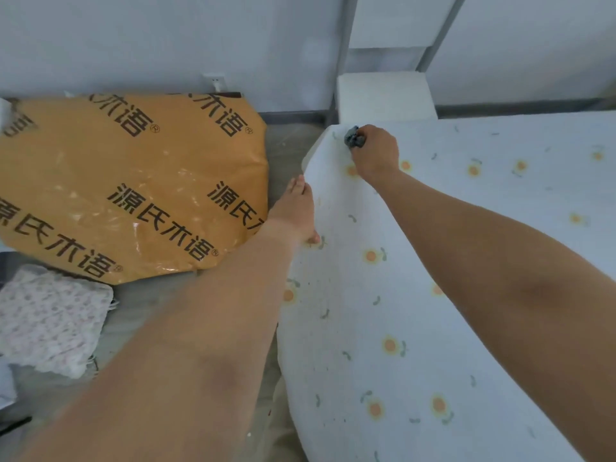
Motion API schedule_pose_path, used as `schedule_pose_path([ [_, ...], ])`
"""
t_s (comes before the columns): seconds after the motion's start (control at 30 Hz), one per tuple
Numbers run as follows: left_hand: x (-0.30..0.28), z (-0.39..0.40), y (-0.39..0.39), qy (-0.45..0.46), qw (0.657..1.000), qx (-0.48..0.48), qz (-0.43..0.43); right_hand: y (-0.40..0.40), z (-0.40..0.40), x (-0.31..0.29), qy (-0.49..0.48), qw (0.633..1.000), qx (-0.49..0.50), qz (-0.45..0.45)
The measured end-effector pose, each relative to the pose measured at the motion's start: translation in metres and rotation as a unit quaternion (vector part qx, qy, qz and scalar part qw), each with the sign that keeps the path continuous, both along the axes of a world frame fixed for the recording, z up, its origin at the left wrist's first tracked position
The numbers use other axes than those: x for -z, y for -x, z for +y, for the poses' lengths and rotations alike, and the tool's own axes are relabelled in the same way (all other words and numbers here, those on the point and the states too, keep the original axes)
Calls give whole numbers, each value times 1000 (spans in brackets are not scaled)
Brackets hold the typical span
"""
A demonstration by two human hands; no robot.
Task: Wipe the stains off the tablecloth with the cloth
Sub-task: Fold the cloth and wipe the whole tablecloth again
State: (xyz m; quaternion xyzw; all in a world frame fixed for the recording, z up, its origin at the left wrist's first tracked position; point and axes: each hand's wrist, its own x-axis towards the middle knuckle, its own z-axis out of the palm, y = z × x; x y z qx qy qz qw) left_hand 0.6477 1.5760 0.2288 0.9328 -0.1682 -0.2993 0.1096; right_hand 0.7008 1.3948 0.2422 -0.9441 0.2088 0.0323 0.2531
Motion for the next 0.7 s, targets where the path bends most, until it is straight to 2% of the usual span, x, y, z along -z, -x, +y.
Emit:
schedule_pose_path([
  [0.07,8,2,-3,2,1000,-3,12,-14,-15,16,37,999,-15,-12],
  [0.17,15,1,-4,15,1000,4,5,-27,-31,38,43,998,22,-33],
  [0.23,16,-1,-5,2,1000,11,-12,-33,-21,49,50,997,38,-37],
  [0.3,15,-4,-5,-7,1000,19,-21,-35,7,54,25,997,12,-73],
  [0.37,14,-4,-5,-13,999,20,-27,-27,39,60,37,991,-119,-54],
  [0.43,14,-3,-6,-14,999,20,-22,-8,49,58,56,963,-262,-27],
  [0.47,14,-3,-6,-11,1000,17,-18,-2,40,55,61,952,-299,-35],
  [0.5,14,-3,-5,-8,1000,15,-17,1,23,52,73,951,-298,-51],
  [0.53,14,-3,-4,-9,1000,19,-17,1,2,53,90,963,-248,-56],
  [0.63,14,-4,-5,-14,999,16,-24,-5,-48,57,91,995,4,-29],
  [0.7,15,-3,-2,3,1000,-4,-14,1,-23,53,103,994,34,-26],
])
